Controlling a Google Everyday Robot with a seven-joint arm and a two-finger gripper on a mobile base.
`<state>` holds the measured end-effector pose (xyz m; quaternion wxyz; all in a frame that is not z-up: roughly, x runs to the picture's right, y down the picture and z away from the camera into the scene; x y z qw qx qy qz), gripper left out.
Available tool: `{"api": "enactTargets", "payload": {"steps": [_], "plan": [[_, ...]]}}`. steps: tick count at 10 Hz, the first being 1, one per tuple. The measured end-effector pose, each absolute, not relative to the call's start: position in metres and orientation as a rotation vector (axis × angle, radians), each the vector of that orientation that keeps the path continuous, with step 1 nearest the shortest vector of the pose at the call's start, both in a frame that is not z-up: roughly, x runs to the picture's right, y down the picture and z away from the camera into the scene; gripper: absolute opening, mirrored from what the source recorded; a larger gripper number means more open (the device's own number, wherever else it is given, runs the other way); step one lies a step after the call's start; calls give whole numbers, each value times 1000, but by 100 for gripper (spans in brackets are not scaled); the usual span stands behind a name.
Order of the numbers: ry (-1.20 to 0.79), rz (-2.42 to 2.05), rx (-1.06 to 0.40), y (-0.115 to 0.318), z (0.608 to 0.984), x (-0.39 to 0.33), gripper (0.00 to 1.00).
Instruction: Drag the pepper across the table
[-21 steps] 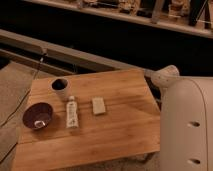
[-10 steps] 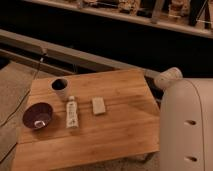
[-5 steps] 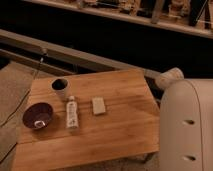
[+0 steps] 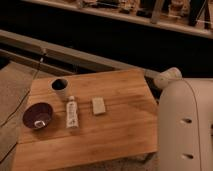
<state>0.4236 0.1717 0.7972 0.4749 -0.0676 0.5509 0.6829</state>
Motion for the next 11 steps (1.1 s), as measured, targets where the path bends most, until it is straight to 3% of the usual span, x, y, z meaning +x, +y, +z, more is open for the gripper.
{"api": "enactTargets", "payload": {"steps": [2, 11], "plan": [[1338, 1667, -170, 171, 799, 422, 80], [1327, 1664, -177, 170, 800, 420, 80]]}}
